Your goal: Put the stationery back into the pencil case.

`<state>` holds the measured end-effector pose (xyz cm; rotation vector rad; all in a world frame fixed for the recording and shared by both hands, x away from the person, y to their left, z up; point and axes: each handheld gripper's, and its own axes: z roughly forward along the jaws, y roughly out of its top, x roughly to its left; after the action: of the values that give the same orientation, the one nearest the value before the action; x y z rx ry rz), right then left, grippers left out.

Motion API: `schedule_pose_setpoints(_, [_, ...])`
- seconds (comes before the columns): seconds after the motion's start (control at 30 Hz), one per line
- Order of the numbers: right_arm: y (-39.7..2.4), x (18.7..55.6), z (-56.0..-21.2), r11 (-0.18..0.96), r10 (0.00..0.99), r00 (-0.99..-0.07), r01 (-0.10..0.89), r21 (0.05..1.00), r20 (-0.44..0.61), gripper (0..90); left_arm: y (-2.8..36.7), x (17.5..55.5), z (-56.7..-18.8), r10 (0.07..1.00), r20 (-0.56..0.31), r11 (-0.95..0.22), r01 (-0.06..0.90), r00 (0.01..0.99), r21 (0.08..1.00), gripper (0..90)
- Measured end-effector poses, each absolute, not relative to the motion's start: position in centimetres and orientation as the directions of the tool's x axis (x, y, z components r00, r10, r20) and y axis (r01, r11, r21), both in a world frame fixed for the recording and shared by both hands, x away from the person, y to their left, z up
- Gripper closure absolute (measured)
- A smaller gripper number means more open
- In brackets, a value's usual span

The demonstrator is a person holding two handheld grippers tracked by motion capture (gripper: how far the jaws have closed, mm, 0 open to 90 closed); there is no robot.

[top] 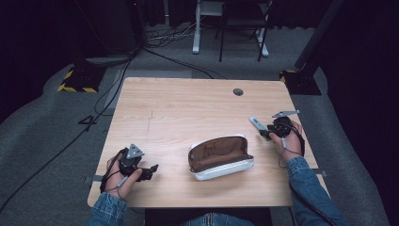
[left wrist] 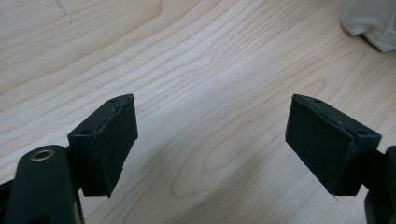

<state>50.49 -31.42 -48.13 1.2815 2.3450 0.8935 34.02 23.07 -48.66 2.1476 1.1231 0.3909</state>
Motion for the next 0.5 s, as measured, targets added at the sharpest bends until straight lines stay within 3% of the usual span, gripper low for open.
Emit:
schedule_pose_setpoints(0.37, [-30.6, 51.2, -48.5, 0.422, 0.836, -0.549, 0.647, 0.635, 0.004, 55.1, 24.2, 33.7, -49.5, 0.849, -0.057, -0.358, 0.652, 0.525, 0.668, 16.0])
schedule_pose_setpoints(0.5, [-30.6, 51.2, -48.5, 0.424, 0.833, -0.553, 0.647, 0.634, 0.006, 65.0, 24.4, 33.8, -49.9, 0.846, -0.052, -0.367, 0.650, 0.531, 0.666, 16.0])
